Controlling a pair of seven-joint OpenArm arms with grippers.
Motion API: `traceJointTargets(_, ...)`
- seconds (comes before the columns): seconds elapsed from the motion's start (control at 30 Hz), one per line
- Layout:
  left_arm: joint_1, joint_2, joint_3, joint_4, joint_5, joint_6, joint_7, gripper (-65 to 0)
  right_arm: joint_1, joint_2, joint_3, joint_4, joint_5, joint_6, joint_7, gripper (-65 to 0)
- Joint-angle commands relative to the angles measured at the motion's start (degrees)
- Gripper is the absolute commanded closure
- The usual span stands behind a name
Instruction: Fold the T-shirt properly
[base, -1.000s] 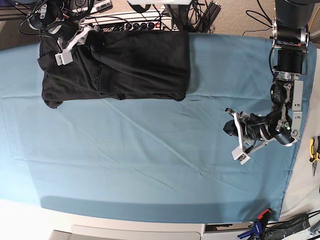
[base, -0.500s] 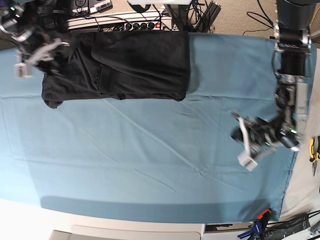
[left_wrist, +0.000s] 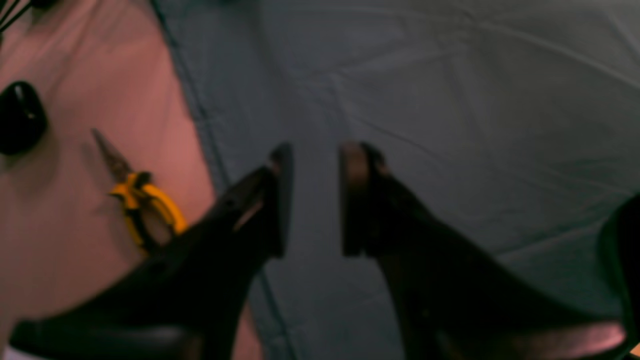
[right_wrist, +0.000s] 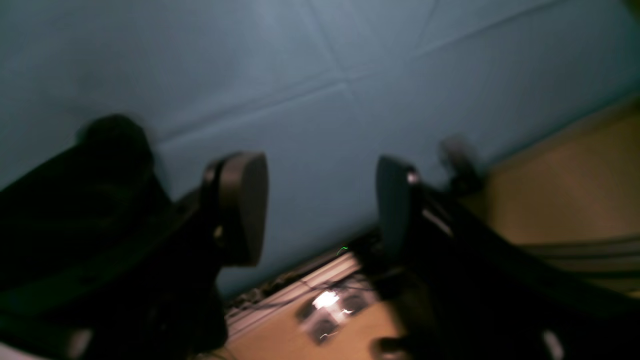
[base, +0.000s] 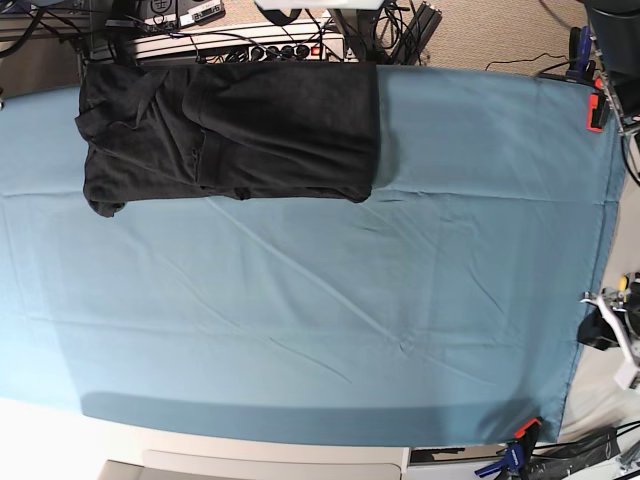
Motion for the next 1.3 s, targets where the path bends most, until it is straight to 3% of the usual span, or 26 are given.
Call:
traceJointTargets(0.0, -1.7, -1.8, -0.5, 0.9, -0.9, 0.0, -1.1, -18.1, 1.0, 2.6, 0.4, -2.1, 3.0, 0.4, 0.3, -34.8)
traceJointTargets(0.2, -1.7, -5.1, -0.5, 0.9, -1.1, 0.0, -1.3, -18.1, 6.7, 8.5, -1.8, -22.2, 14.8, 2.6, -6.0, -35.6)
traceJointTargets(0.33, -1.7, -5.5, -0.5, 0.9, -1.1, 0.0, -1.5, -18.1, 10.3, 12.0, -8.5, -34.6, 21.3, 2.8, -8.8, -35.7)
traceJointTargets(0.47, -1.7, -5.5, -0.5, 0.9, -1.0, 0.0, -1.5, -18.1, 14.5, 12.8, -17.0, -41.5, 25.2, 3.3, -11.9, -35.7)
traceJointTargets(0.77, -1.7, -5.5, -0.5, 0.9, -1.0, 0.0, -1.5, -18.1, 17.6, 12.8, -33.0, -42.5, 25.9, 3.6, -12.9, -40.2)
traceJointTargets(1.27, -1.7, -5.5, -0.5, 0.9, -1.0, 0.0, -1.6, -18.1, 17.4, 12.8, -40.5, -42.5, 26.3, 3.5, -13.4, -40.2)
